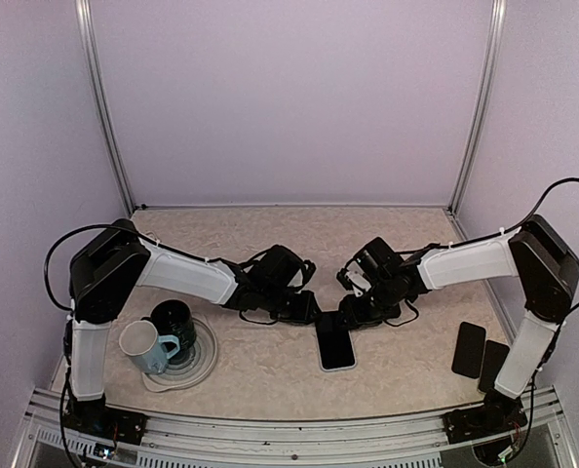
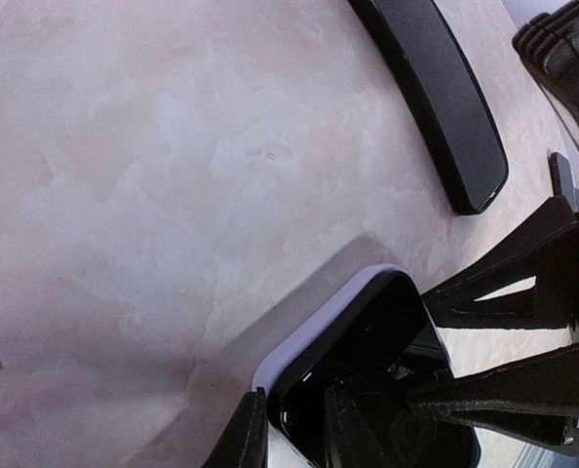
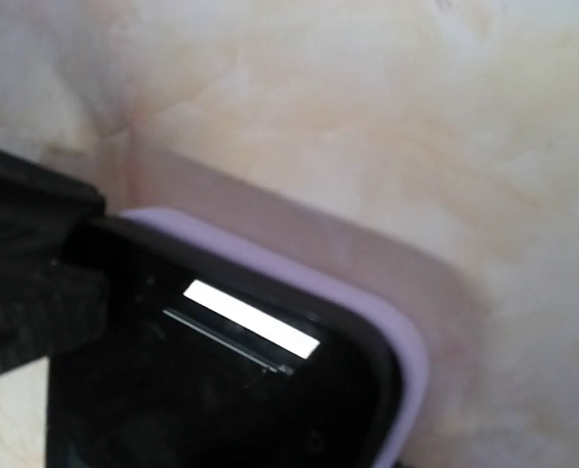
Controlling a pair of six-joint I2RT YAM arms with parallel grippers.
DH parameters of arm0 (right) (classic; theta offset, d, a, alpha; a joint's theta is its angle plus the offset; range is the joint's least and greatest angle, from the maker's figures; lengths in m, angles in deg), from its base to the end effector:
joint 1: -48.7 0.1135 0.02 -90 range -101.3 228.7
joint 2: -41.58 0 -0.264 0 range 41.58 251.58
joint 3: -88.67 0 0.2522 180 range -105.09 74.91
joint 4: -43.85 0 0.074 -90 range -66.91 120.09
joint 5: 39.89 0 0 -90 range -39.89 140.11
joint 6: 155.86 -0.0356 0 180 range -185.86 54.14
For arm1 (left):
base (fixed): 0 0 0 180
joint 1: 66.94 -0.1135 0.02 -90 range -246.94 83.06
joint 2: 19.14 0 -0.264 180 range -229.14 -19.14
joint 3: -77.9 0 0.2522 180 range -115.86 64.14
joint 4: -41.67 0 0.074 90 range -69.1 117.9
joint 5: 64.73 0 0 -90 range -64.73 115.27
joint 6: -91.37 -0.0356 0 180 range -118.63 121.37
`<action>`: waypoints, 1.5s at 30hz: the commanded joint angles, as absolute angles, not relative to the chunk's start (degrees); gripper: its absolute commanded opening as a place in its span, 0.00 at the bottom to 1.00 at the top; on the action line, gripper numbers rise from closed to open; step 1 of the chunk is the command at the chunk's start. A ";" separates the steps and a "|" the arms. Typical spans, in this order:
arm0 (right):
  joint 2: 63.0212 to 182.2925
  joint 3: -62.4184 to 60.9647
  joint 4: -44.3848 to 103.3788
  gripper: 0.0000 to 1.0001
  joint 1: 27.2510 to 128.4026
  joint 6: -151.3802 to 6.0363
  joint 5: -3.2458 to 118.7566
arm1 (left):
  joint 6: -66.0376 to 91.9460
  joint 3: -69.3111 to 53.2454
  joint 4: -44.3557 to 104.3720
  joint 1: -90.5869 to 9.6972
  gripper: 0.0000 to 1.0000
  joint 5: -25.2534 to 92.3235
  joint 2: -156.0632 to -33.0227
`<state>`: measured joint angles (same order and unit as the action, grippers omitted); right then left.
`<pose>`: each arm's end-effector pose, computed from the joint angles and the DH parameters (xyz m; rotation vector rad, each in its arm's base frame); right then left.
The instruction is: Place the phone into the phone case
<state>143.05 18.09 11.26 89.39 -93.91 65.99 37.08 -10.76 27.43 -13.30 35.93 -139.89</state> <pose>0.2494 0.2273 0.1459 -0.4041 2.8031 0.7024 0.2579 -0.3614 0.1276 0.4973 2.5333 -0.8979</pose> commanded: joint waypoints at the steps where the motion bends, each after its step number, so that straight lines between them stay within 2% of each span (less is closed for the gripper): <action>1: 142.31 20.79 12.80 0.39 89.05 -95.02 66.90 | 34.17 -11.71 19.44 -12.47 0.20 39.22 -144.28; 6: 141.96 22.51 13.19 0.35 89.13 -95.65 66.58 | 29.42 -13.77 9.93 -10.74 0.18 39.49 -149.11; 14: 142.72 22.12 11.62 0.29 89.08 -94.92 64.44 | 20.21 -13.59 -1.65 -7.96 0.20 41.49 -153.57; 18: 144.74 20.76 8.99 0.23 89.08 -94.86 61.53 | 18.19 -16.72 -5.04 -5.73 0.20 44.50 -159.39; 22: 146.08 19.53 6.69 0.20 89.13 -93.80 57.97 | 18.63 -14.10 -3.88 -5.94 0.19 44.42 -161.10; 26: 144.25 18.03 5.89 0.21 89.12 -92.71 58.18 | 19.33 -10.69 -2.28 -7.04 0.19 41.96 -159.53; 30: 142.06 14.81 4.29 0.26 89.13 -91.03 58.23 | 20.37 -13.56 -0.73 -7.18 0.17 38.17 -157.23; 32: 140.81 13.93 4.18 0.28 89.06 -90.68 58.83 | 21.91 -14.12 3.66 -7.18 0.24 36.17 -152.08; 34: 140.30 13.37 4.06 0.29 89.07 -90.47 59.40 | 23.16 -14.42 8.16 -7.37 0.36 33.53 -145.98; 36: 140.32 12.76 3.91 0.30 89.13 -90.32 59.88 | 24.36 -15.36 11.59 -8.10 0.42 31.13 -139.23; 41: 140.86 11.61 3.81 0.32 89.13 -90.32 60.97 | 27.71 -15.17 17.19 -11.25 0.51 29.11 -130.00; 45: 142.04 11.42 4.14 0.33 89.13 -90.40 61.27 | 30.50 -10.64 20.62 -13.50 0.53 30.63 -126.81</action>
